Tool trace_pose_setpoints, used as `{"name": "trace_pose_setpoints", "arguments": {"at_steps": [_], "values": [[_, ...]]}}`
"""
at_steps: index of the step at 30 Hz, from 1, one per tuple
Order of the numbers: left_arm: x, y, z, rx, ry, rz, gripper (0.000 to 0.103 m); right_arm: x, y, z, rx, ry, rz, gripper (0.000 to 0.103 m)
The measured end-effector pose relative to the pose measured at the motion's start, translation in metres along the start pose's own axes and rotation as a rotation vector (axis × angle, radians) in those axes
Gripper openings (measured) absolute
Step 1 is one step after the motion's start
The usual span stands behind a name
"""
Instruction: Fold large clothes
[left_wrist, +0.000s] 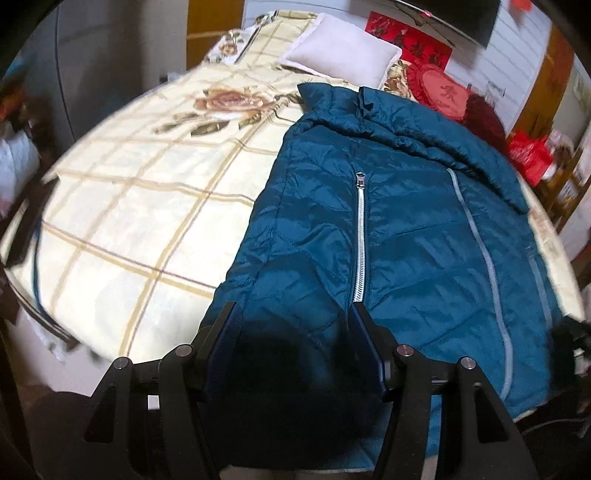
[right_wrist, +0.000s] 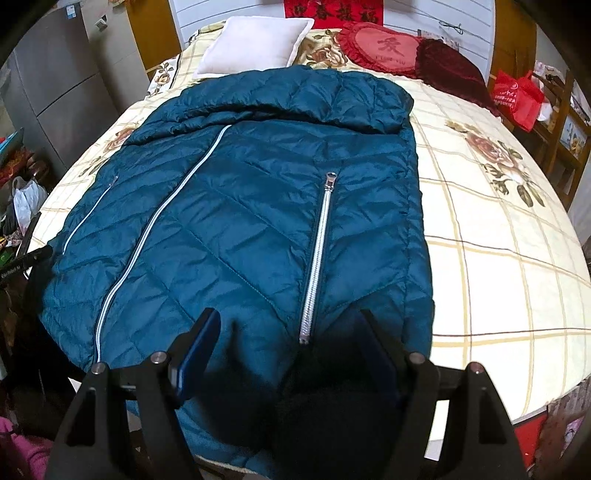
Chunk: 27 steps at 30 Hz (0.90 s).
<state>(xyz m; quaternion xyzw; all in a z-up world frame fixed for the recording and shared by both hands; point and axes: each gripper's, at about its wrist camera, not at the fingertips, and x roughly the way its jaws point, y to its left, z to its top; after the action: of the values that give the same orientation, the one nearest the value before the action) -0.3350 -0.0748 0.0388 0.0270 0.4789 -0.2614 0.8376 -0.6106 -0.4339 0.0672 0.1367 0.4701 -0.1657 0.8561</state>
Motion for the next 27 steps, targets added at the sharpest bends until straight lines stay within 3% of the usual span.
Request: {"name": "trace_pose_setpoints", "arguments": {"at_steps": [3,8,14,19,25,27], "values": [[-0.004,0.01,0.002,-0.028,0.024,-0.02,0.076,-0.007,-0.004,-0.004,-0.004,-0.001,-0.011,0.079],[-0.007,0.017,0.002,-0.01,0.036,0.021,0.076,-0.015,-0.022,-0.015,0.016,0.024,-0.031,0.08],[0.002,0.038,0.0,-0.075,0.069,0.034,0.076,-0.02,-0.048,-0.03,0.07,0.061,-0.062,0.08],[0.012,0.046,-0.004,-0.121,0.157,-0.045,0.076,-0.012,-0.066,-0.041,0.133,0.105,-0.015,0.081],[0.016,0.042,-0.008,-0.106,0.199,-0.069,0.076,-0.004,-0.055,-0.041,0.128,0.117,0.091,0.081],[0.017,0.037,-0.009,-0.075,0.206,-0.059,0.076,0.001,-0.05,-0.039,0.106,0.133,0.087,0.081]]}}
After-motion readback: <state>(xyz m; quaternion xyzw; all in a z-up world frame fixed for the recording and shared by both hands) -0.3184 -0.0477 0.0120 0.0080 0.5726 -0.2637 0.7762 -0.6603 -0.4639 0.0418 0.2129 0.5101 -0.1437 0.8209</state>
